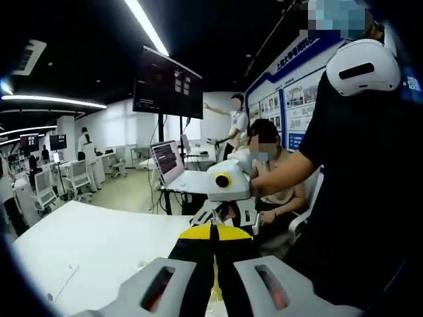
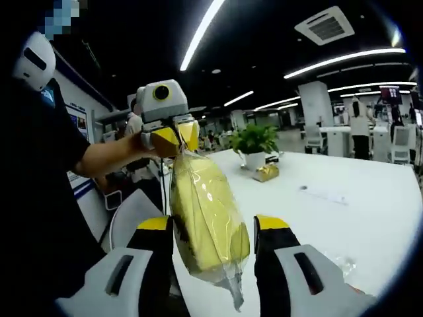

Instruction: Compare the silicone blocks by pressing each to a similar depth, holding the contact briefly, and releasing to observe deformation and rebound differences across the visible hardness samples.

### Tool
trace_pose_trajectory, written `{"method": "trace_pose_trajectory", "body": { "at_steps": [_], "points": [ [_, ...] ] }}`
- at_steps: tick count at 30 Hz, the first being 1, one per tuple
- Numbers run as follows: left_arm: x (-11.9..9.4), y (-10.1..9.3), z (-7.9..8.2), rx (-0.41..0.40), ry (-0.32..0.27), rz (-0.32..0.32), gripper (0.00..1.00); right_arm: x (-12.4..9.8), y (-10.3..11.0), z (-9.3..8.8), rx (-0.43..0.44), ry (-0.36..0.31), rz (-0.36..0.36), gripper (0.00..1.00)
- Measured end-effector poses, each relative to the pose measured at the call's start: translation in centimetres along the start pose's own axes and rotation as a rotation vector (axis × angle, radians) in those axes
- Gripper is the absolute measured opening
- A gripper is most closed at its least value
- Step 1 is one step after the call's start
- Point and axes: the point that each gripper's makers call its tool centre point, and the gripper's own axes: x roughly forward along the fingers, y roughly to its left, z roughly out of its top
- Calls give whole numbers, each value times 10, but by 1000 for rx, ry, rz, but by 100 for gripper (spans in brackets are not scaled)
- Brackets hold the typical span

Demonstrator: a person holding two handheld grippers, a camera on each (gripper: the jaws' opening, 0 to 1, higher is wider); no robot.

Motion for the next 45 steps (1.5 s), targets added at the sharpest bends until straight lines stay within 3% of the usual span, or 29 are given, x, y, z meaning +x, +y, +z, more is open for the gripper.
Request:
{"method": "trace_pose_trajectory", "body": {
  "at_steps": [6,12,15,24,34,40,45],
  "points": [
    [0,6,-12,-13,27,34,0,8,-14,-13,-28,45,-22,34],
    [-3,8,-16,-44,11,64,0,8,-17,-11,-109,56,-17,22],
    [-8,11,-12,-71,-26,72,0,8,-18,-5,-135,49,-29,18],
    [-14,20,-7,-109,-54,105,0,14,-15,0,-68,89,0,8],
    [-16,24,-17,-142,-40,125,0,18,-12,-10,-39,148,58,5],
    [-19,28,-13,-152,-57,145,0,23,-17,-5,-23,102,74,5],
    [-20,32,-18,-180,-51,146,0,26,-19,-10,-7,103,83,6]
  ]
}}
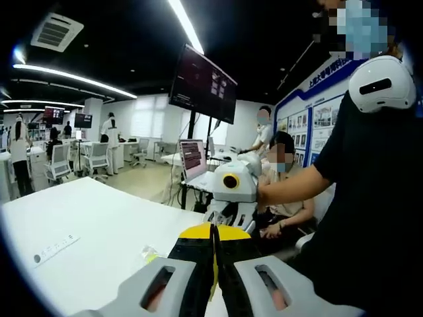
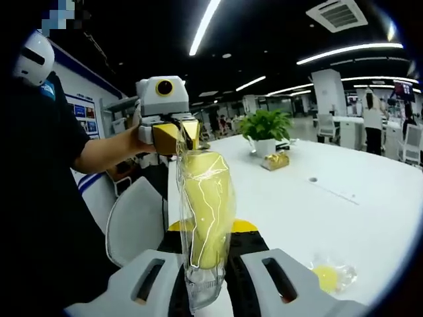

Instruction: Compare the silicone blocks by pressing each to a similar depth, holding the contact briefly, and releasing to observe deformation and rebound differences across the visible hardness samples.

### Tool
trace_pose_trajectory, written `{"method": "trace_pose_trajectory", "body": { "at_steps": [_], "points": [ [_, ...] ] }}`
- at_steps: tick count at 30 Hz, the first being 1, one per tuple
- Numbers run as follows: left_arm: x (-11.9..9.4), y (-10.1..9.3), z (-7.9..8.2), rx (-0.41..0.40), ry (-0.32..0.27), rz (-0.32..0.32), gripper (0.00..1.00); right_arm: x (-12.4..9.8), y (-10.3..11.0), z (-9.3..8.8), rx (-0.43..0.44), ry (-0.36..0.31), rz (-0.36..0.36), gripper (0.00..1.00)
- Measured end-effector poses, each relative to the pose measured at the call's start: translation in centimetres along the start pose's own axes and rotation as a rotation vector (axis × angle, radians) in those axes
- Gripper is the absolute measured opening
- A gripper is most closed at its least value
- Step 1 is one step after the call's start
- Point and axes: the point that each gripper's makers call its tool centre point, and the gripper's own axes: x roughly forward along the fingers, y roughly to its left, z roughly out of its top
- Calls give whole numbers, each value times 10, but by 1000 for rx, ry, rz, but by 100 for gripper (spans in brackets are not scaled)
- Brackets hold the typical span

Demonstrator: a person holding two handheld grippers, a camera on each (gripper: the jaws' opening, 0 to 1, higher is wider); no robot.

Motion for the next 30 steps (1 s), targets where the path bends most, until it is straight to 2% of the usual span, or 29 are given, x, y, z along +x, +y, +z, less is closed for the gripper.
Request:
{"method": "trace_pose_trajectory", "body": {
  "at_steps": [2,3,5,10,12,14,18,21,22,26,30],
  "points": [
    [2,3,-6,-15,16,16,0,1,0,-8,28,18,18,7],
    [5,3,-10,-22,23,17,0,1,-1,-12,15,18,10,7],
    [6,6,-17,-38,37,33,0,1,-4,-20,45,25,2,9],
    [9,1,-29,-41,55,35,0,1,0,-33,76,33,10,14],
    [10,4,-34,-52,57,48,0,1,-3,-45,74,112,-10,18],
    [13,6,-39,-84,47,45,0,1,-3,-50,27,140,-12,21],
    [18,7,-40,-94,40,46,0,-1,-6,-52,46,146,-30,29],
    [20,5,-37,-94,29,36,0,-3,-8,-42,32,83,-56,39],
    [20,5,-35,-96,22,36,0,-3,-9,-41,40,73,-63,43],
    [20,6,-30,-91,9,40,0,-3,-19,-32,47,33,-117,68],
    [16,7,-27,-93,-3,53,0,-4,-25,-24,0,19,-161,82]
  ]
}}
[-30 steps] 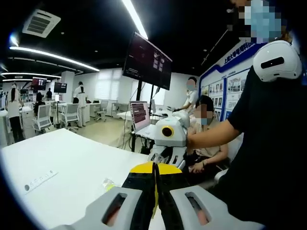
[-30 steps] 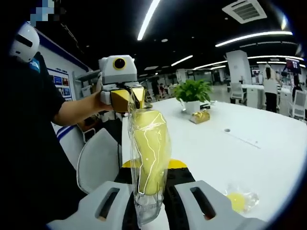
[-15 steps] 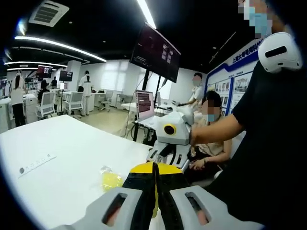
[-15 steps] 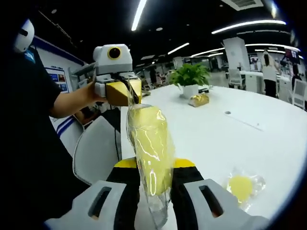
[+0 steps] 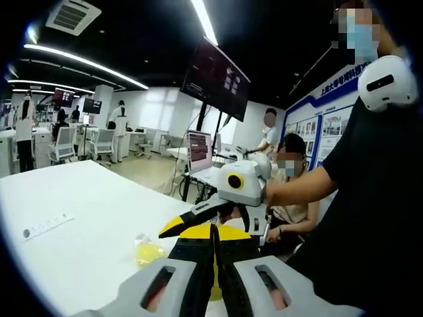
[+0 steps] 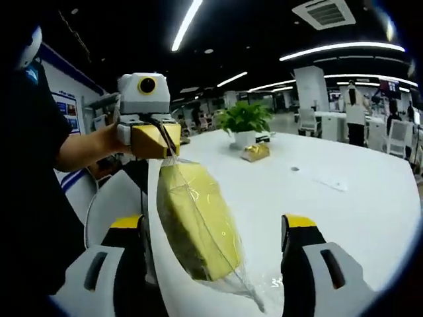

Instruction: Compare the silicone blocks by pressing each to a similar depth, holding the contact briefly, and releasing to observe deformation and rebound differences across the visible hardness samples.

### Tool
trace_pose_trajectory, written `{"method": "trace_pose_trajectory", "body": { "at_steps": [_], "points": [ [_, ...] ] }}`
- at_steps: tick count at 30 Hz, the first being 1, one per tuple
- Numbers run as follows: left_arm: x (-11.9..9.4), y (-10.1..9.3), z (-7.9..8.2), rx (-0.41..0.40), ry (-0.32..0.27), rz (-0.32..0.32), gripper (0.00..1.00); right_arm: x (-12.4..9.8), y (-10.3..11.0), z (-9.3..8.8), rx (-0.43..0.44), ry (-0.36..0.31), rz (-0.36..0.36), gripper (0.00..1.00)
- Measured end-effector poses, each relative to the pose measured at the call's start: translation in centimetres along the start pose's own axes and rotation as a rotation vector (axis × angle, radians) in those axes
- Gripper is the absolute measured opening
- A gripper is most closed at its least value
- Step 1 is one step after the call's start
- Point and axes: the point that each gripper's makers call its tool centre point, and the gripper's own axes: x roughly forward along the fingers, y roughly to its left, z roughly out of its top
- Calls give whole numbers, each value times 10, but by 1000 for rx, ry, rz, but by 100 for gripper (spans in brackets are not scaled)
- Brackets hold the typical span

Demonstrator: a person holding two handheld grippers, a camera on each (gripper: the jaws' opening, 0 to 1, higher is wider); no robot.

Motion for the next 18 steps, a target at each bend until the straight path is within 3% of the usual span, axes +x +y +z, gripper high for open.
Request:
{"method": "trace_pose_trajectory", "body": {
  "at_steps": [5,9,12,16,18],
  "points": [
    [-8,-1,0,-1,-18,24,0,-2,-8,27,73,-142,-52,96],
    [-16,-1,2,-21,-40,56,0,-10,-12,47,85,-250,-86,96],
    [-24,0,4,-50,-69,74,0,-17,-16,52,57,-251,-119,96],
    [-29,3,4,-57,-64,91,0,-24,-16,57,42,-243,-128,96],
    [-29,4,5,-58,-74,100,0,-29,-24,60,0,-236,-184,96]
  ]
}}
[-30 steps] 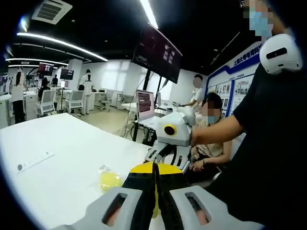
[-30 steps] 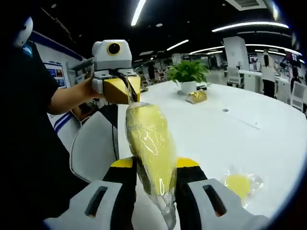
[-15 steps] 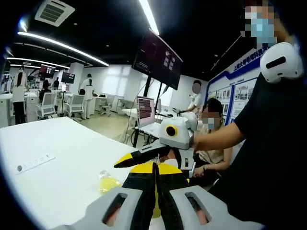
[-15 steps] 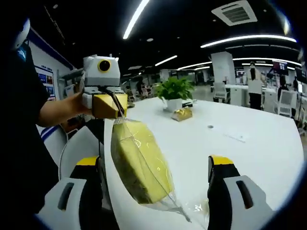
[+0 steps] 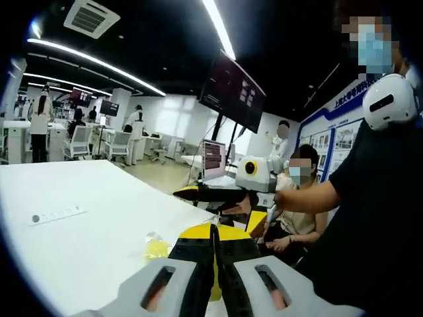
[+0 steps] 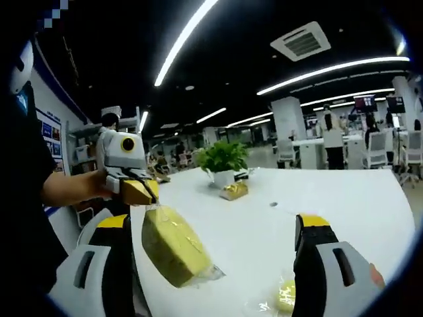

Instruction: Compare the silicone blocks by pressing each to a similar depth, holding the contact briefly, and releasing to observe deformation and rebound differences across the visible hardness samples.

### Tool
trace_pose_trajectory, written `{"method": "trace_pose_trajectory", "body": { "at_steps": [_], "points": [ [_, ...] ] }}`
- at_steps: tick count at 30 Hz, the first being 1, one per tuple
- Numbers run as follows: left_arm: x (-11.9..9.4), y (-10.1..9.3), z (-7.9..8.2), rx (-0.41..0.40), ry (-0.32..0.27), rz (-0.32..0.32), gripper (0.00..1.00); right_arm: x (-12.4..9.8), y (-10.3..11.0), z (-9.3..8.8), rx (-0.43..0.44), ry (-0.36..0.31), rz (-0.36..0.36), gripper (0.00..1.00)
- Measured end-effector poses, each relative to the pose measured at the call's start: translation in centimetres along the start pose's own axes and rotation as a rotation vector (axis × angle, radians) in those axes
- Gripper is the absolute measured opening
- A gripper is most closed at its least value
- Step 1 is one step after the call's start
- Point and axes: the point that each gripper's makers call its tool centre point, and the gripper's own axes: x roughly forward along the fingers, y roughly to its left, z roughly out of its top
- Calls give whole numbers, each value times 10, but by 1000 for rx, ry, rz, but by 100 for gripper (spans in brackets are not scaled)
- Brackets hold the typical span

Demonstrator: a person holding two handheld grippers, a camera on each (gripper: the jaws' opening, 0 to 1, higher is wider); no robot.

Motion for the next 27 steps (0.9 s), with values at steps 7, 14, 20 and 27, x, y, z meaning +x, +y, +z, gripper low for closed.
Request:
{"method": "trace_pose_trajectory", "body": {
  "at_steps": [7,14,20,27],
  "points": [
    [0,5,0,-25,-10,12,0,-31,-18,12,22,-20,-76,92],
    [3,12,-1,-47,-19,24,0,-85,-42,5,5,17,-192,89],
    [4,20,0,-60,-23,37,0,-119,-50,-15,53,45,-266,86],
    [6,27,-2,-77,-17,46,0,-141,-49,-71,111,156,-330,84]
  ]
}}
